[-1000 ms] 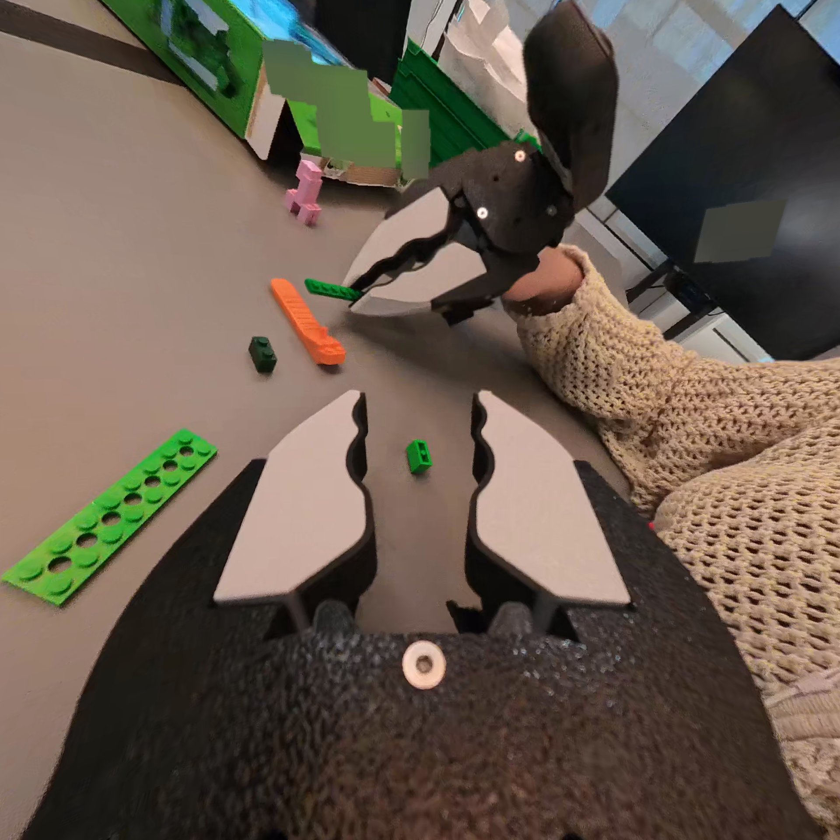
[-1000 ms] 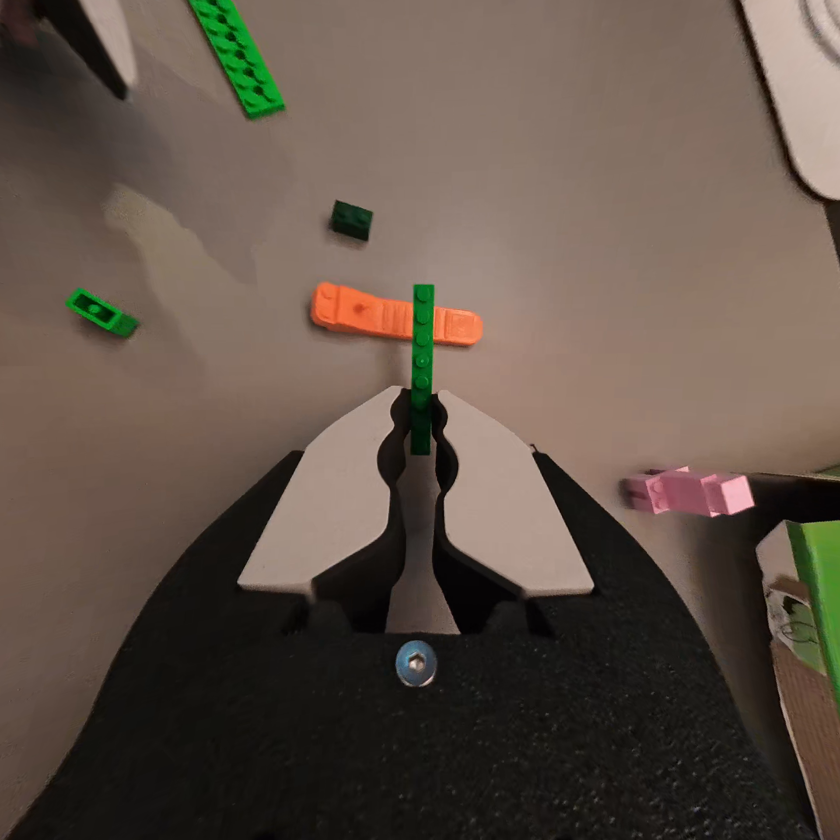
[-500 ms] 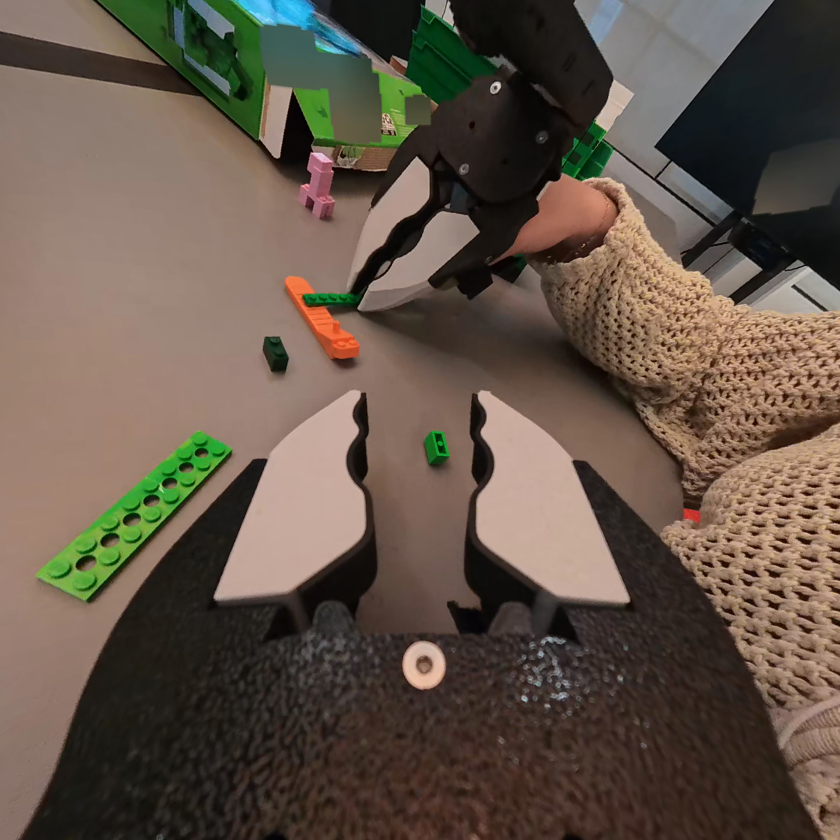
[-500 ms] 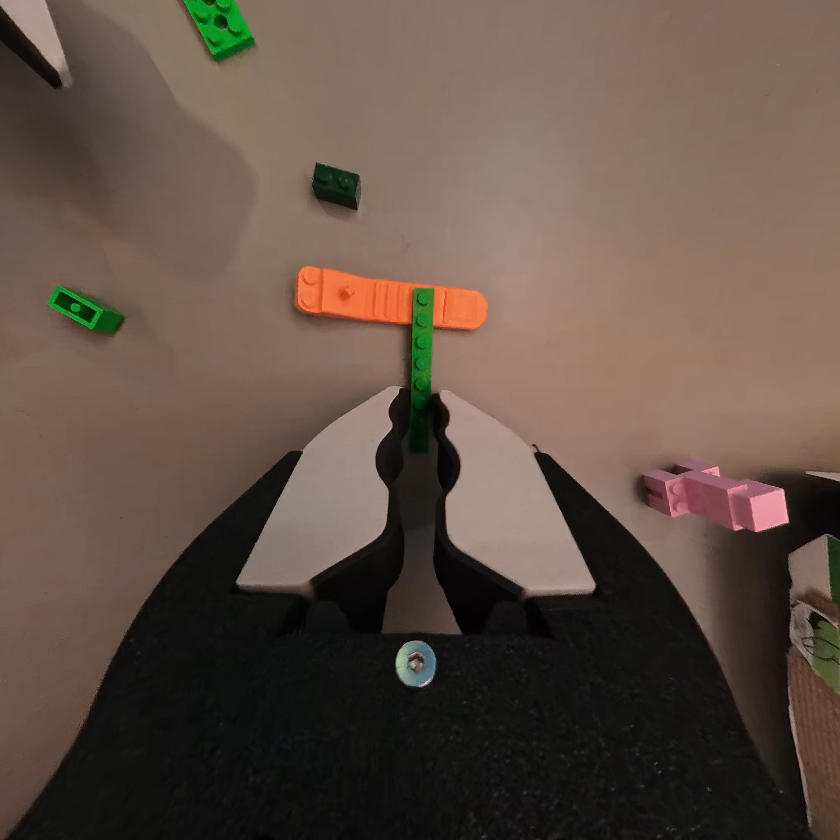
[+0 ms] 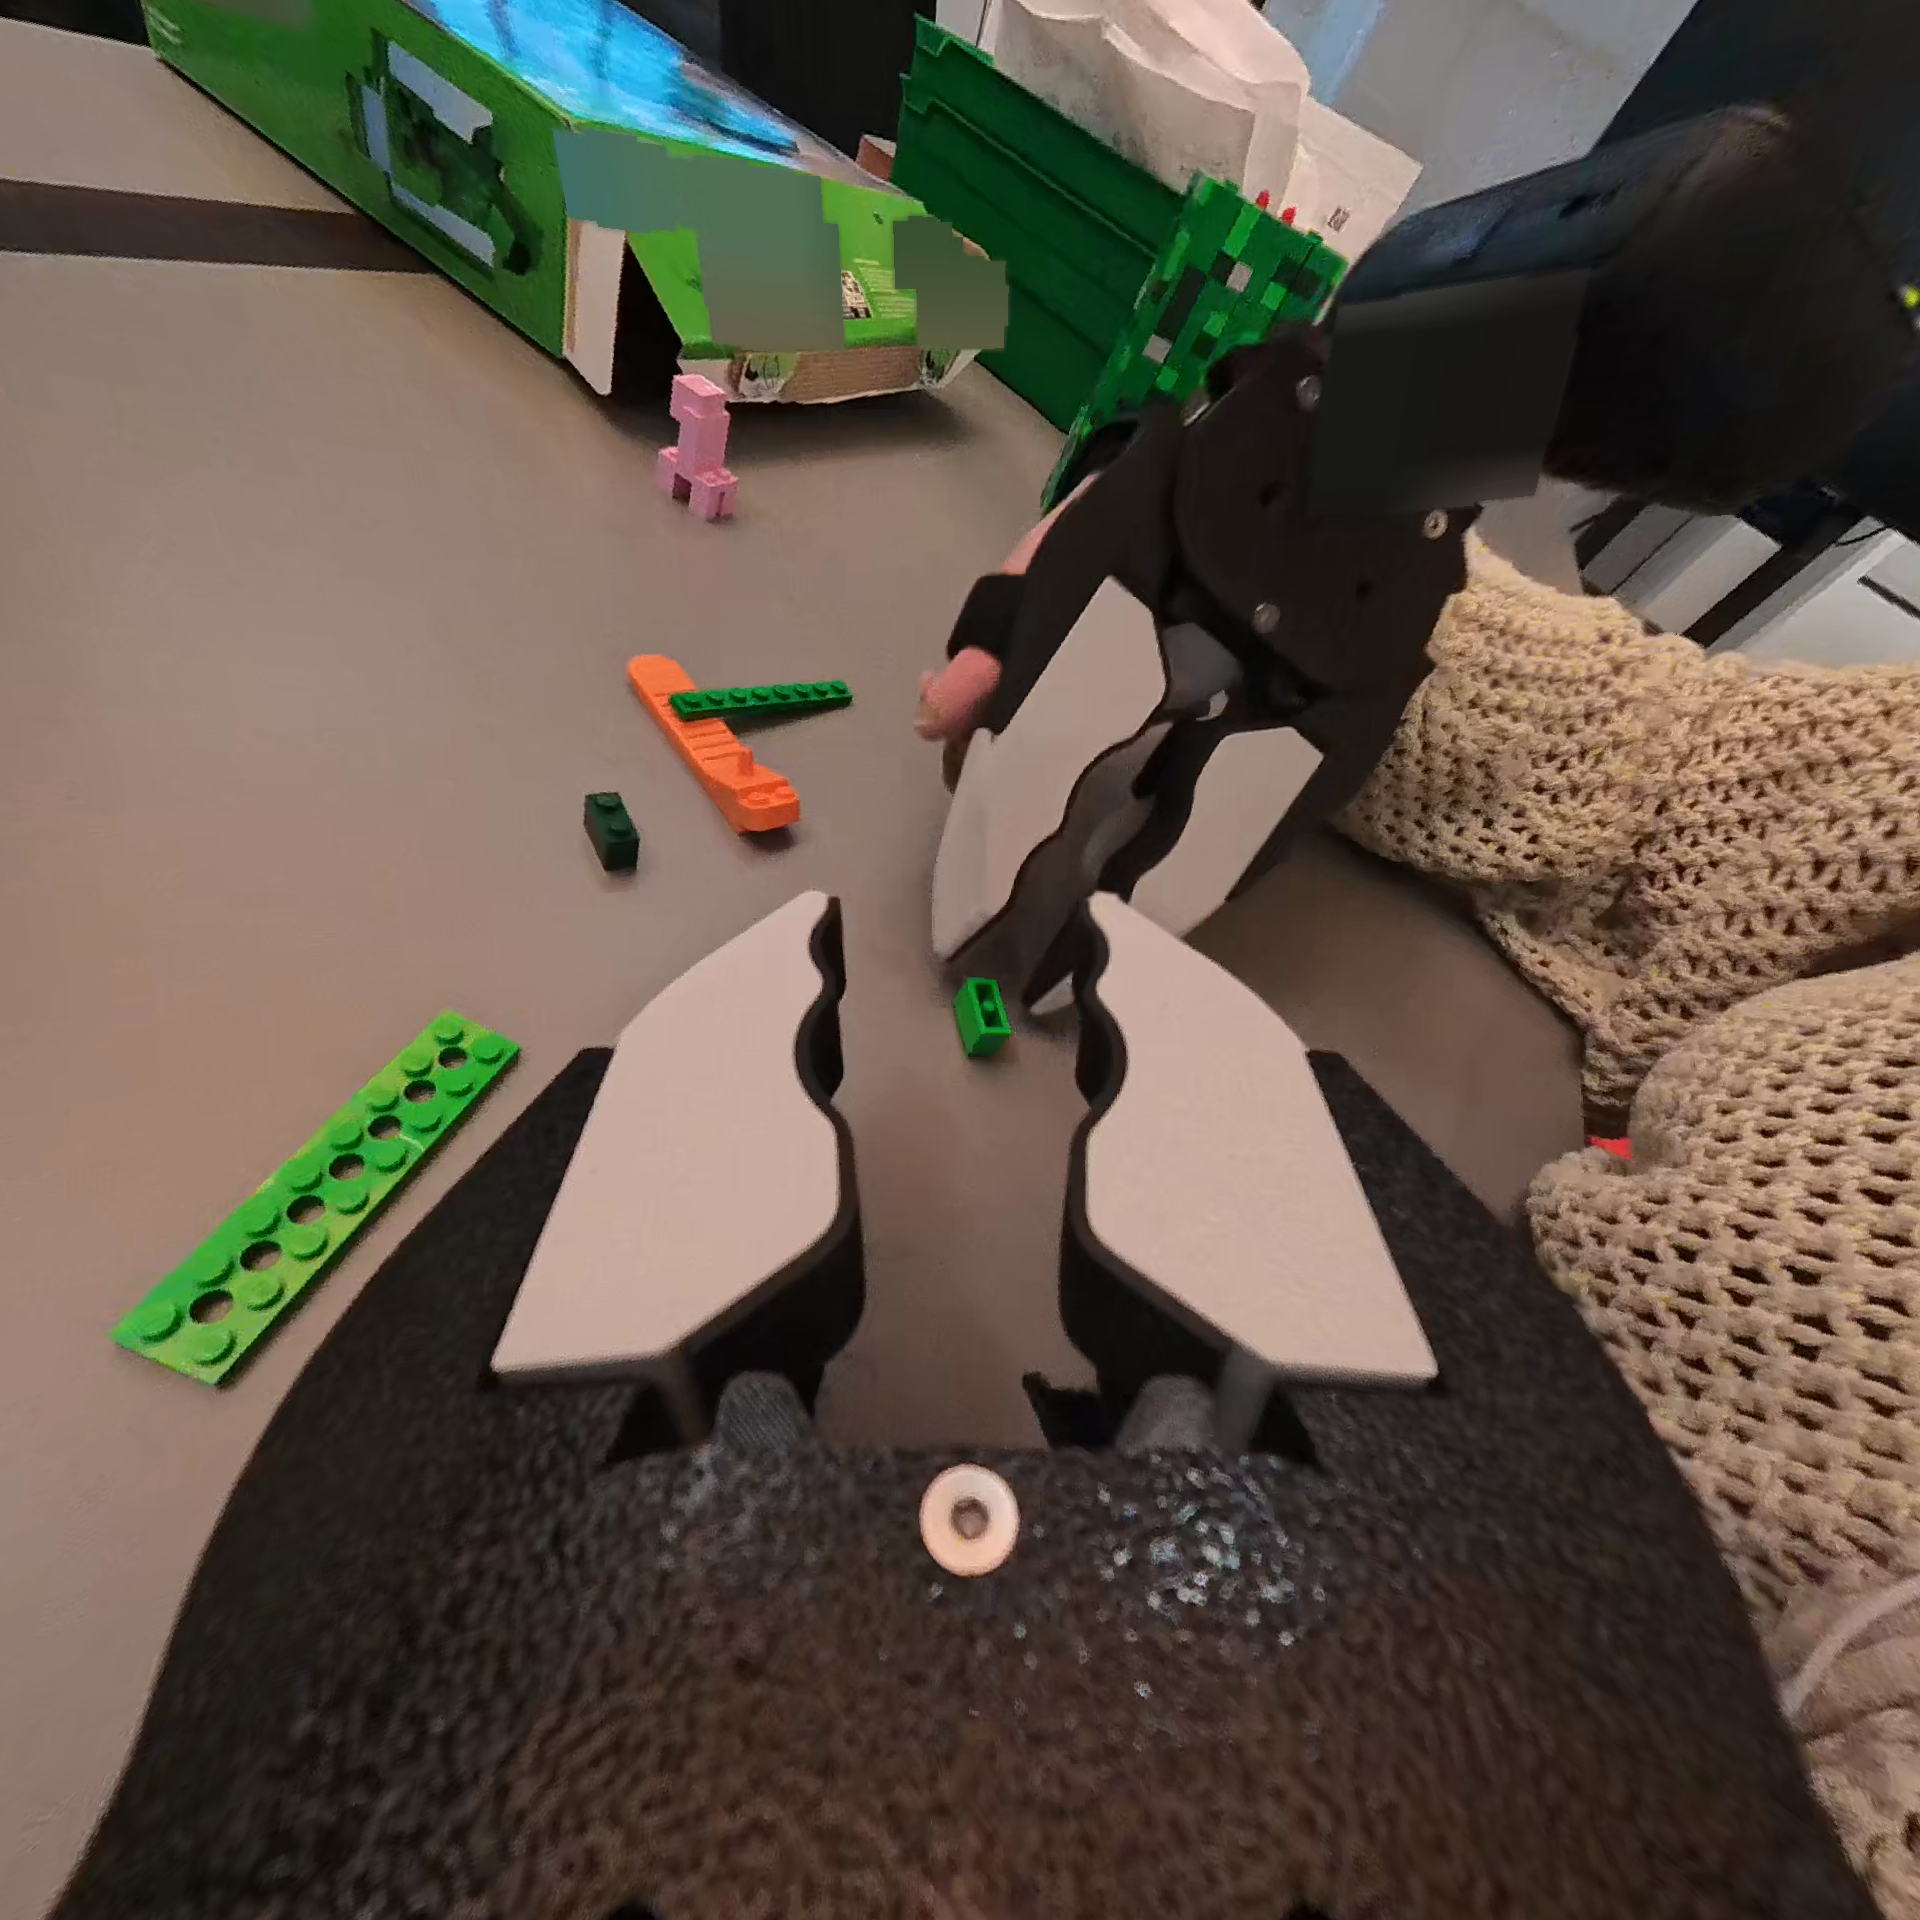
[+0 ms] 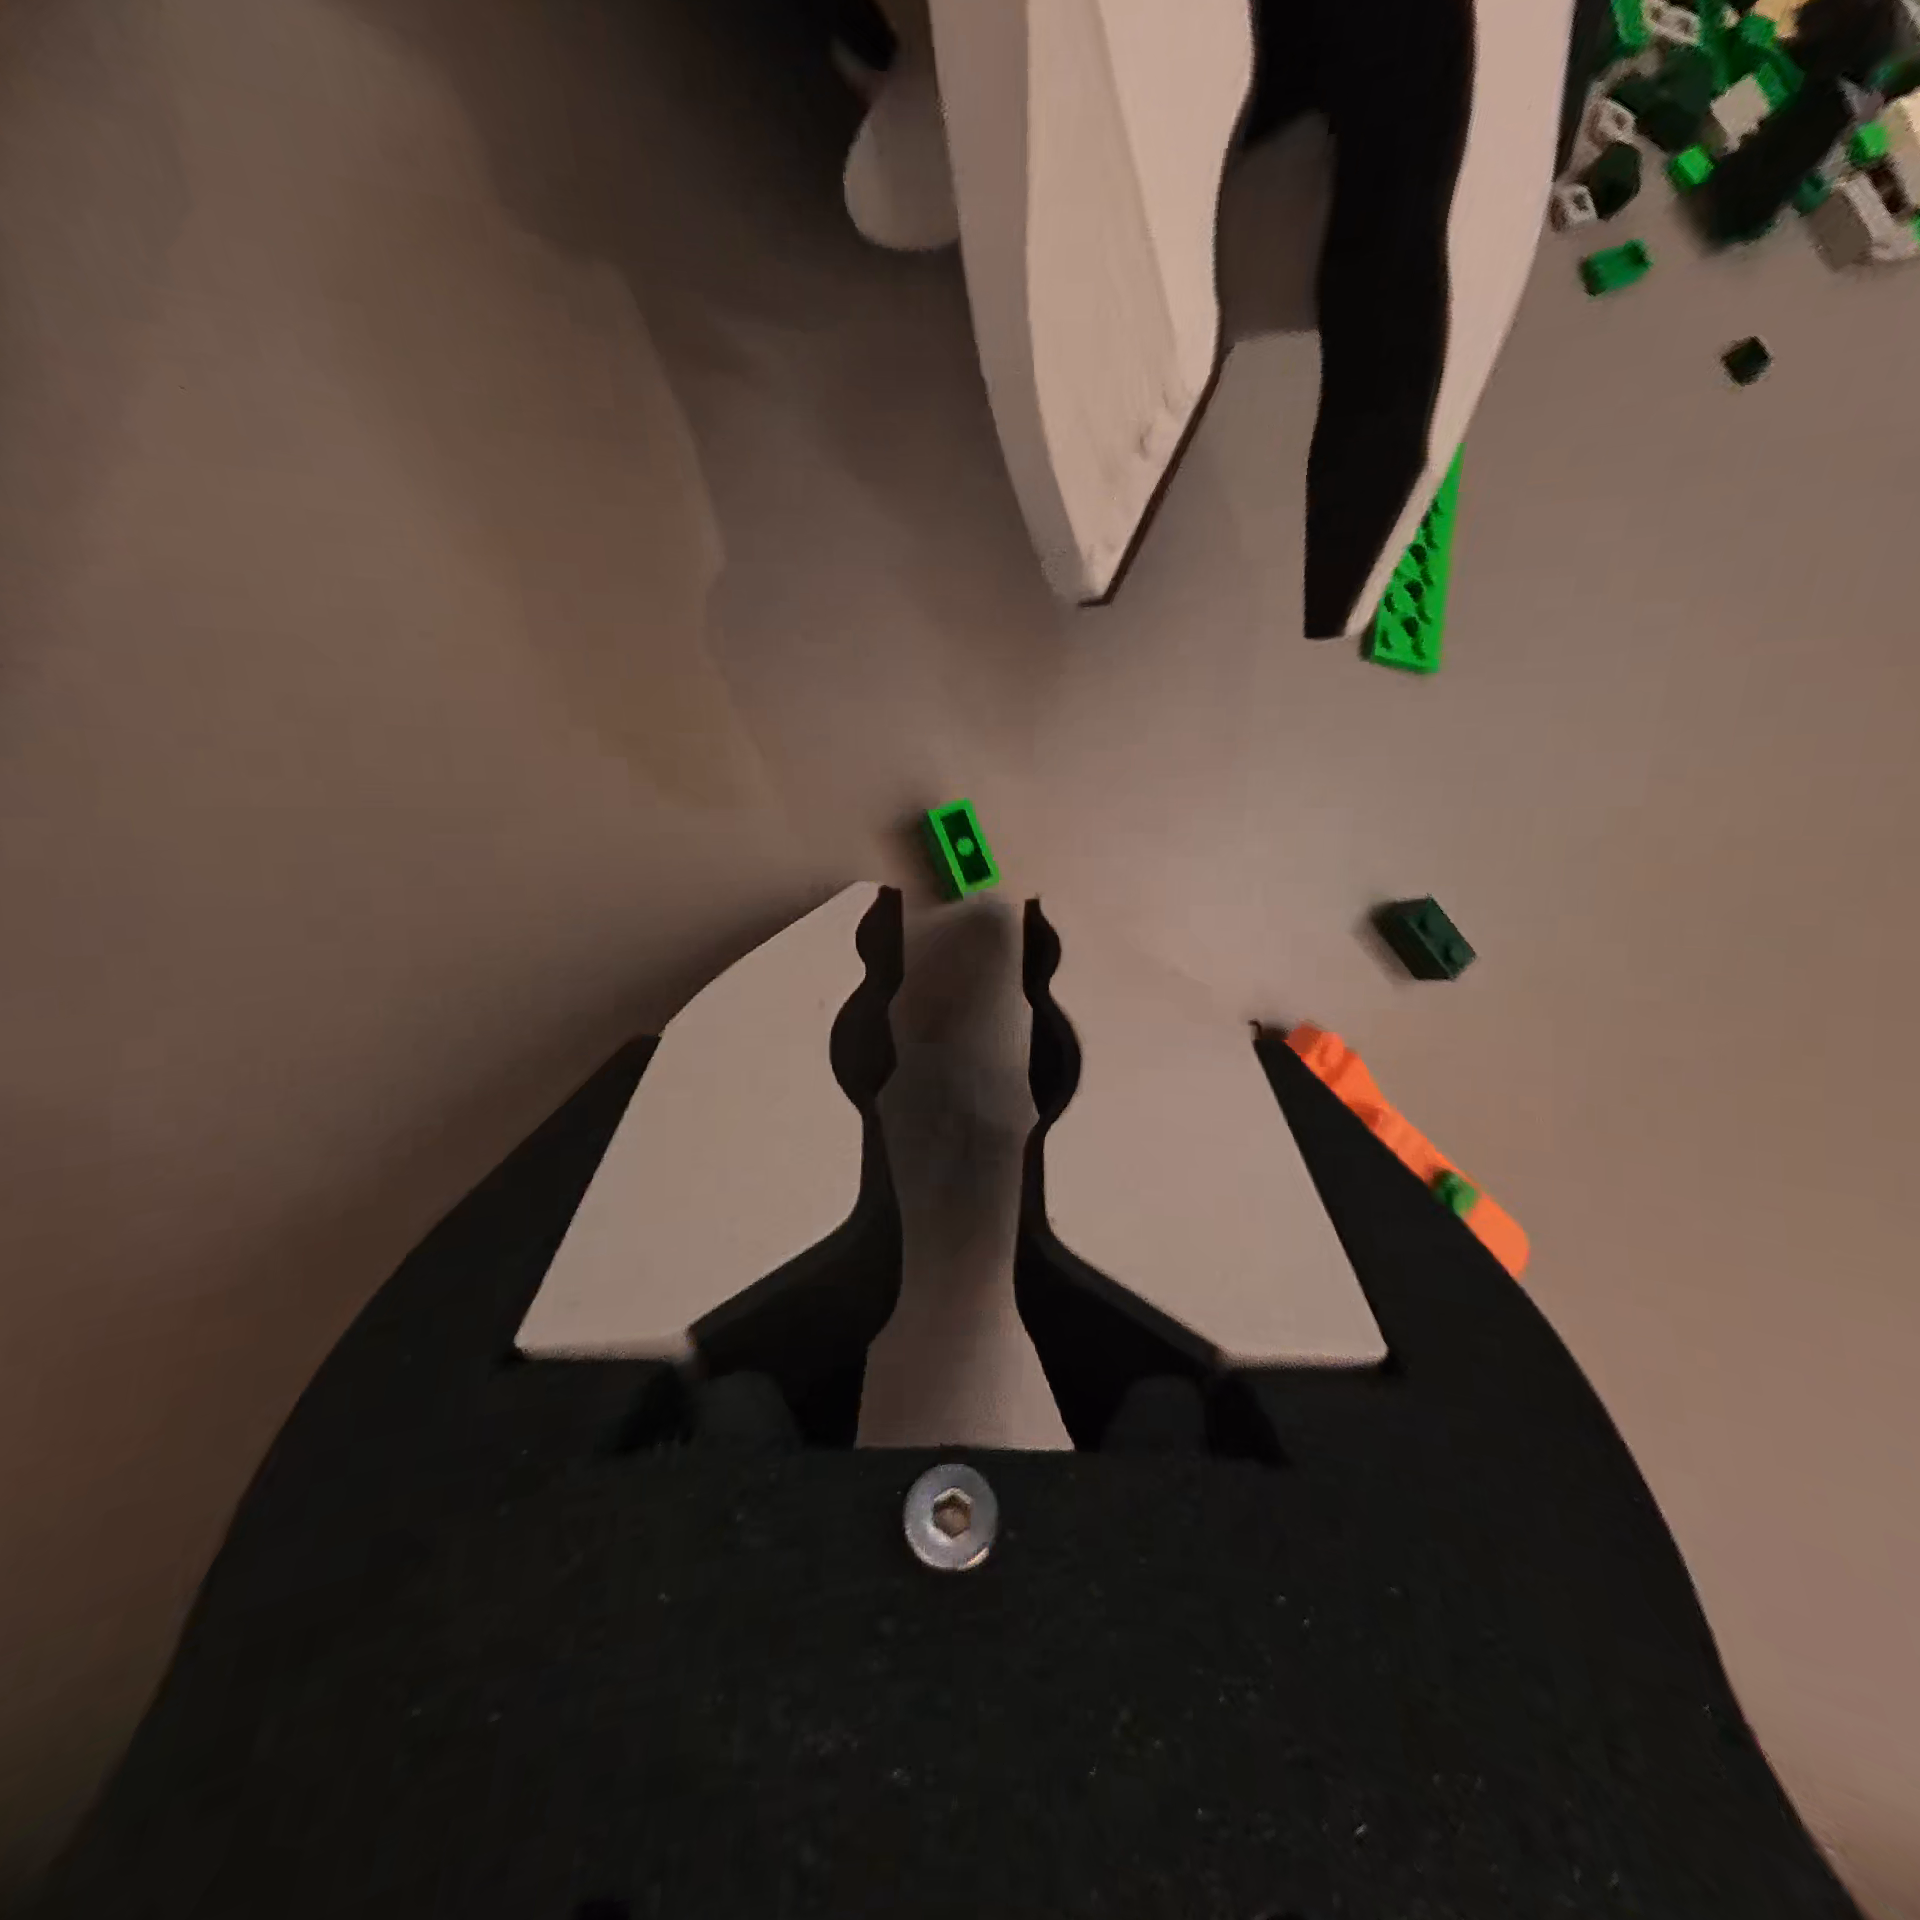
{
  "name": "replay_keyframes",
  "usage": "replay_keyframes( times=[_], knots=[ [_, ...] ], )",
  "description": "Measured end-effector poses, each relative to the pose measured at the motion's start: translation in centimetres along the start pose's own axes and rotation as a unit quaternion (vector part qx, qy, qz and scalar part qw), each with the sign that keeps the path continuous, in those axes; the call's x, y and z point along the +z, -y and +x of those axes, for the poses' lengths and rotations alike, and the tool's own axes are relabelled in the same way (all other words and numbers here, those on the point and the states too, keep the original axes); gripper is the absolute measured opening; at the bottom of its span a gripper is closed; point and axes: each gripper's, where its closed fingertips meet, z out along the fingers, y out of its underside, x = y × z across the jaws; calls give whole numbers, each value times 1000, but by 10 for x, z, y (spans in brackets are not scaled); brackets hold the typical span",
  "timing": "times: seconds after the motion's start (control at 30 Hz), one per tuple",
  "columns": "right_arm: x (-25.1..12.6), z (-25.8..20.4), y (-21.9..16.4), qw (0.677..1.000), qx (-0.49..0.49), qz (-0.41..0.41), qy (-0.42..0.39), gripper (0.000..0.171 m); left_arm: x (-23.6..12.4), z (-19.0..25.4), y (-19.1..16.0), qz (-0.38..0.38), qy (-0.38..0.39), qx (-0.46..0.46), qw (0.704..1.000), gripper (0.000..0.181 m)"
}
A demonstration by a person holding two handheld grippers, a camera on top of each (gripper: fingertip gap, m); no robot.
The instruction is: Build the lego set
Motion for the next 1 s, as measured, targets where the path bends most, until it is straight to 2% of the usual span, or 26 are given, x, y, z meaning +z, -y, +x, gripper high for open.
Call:
replay_keyframes(
  times=[0.07, 0.17, 0.33, 0.4, 0.43, 0.53, 0.6, 0.67, 0.73, 0.83, 1.0],
  knots=[
    [4, 2, 0, 1000, 7, 1, 4, 21, 0, 2, -1, -2, 1, 13, 1000, 42],
    [4, 6, 3, 999, 24, 21, 1, 0, -1, 7, 0, -5, -4, 48, 999, 42],
    [-5, 16, 10, 987, 128, 98, 7, 0, -3, 9, -9, -37, 38, 201, 978, 36],
    [-9, 21, 8, 984, 142, 109, -7, 0, -5, 0, -15, -57, 77, 254, 963, 34],
    [-9, 20, 8, 985, 135, 108, -9, 6, -6, -2, -17, -62, 86, 261, 959, 33],
    [-6, 19, 12, 987, 128, 96, -20, 15, -9, -3, -16, -54, 78, 241, 966, 33],
    [-3, 23, 13, 985, 143, 74, -55, 19, -13, -6, -13, -45, 85, 237, 967, 31],
    [-5, 32, 15, 975, 169, 66, -127, 22, -19, -17, -9, -39, 126, 239, 962, 27],
    [-9, 31, 20, 963, 188, 74, -178, 22, -31, -38, -1, -30, 199, 232, 952, 18],
    [-14, 26, 23, 951, 199, 57, -230, 22, -45, -51, 8, -3, 233, 197, 952, 20],
    [-6, 13, 20, 939, 263, 17, -219, 24, -54, -58, 4, -13, 211, 167, 963, 35]
  ],
)
